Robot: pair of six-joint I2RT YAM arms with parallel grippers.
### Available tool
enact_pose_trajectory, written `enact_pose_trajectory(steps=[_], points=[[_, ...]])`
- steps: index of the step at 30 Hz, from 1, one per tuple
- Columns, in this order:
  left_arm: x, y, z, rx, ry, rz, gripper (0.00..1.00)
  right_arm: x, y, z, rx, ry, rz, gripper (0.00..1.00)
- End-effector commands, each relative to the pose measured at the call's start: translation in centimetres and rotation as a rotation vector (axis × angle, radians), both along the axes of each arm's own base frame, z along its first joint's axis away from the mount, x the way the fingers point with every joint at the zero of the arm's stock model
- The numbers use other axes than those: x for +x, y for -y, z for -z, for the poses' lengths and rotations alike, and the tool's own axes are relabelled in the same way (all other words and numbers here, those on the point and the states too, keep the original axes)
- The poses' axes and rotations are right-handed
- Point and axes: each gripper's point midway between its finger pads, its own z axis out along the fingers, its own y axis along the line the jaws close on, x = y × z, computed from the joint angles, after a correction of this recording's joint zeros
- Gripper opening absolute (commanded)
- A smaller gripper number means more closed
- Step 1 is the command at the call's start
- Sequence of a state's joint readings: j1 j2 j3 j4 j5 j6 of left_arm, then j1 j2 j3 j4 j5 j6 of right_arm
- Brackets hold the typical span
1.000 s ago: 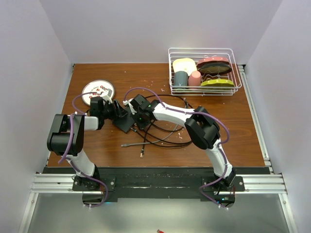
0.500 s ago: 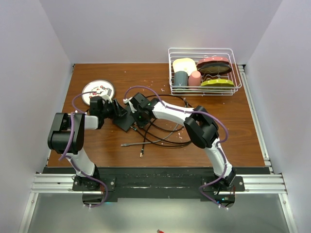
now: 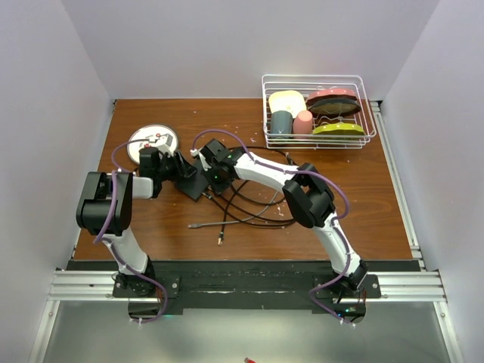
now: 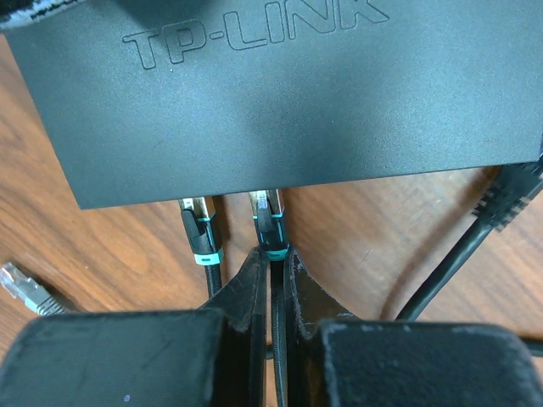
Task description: Insert the plug into the switch port
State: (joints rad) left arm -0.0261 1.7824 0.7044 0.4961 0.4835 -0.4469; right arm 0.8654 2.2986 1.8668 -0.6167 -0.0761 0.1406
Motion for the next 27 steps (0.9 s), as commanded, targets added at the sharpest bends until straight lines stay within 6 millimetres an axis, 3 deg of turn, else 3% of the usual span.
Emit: enact_pose_trajectory(steps=[1, 27], points=[[-4.2, 4.5, 1.6, -0.100, -0.143, 0.193, 0.42, 5.0, -6.6, -5.4, 0.262, 0.207, -0.019, 0.00], [-8.1, 7.8, 4.3, -0.100, -0.279, 0.351, 0.20, 7.0, -8.8, -7.7, 0.360, 0.281, 0.001, 0.00]])
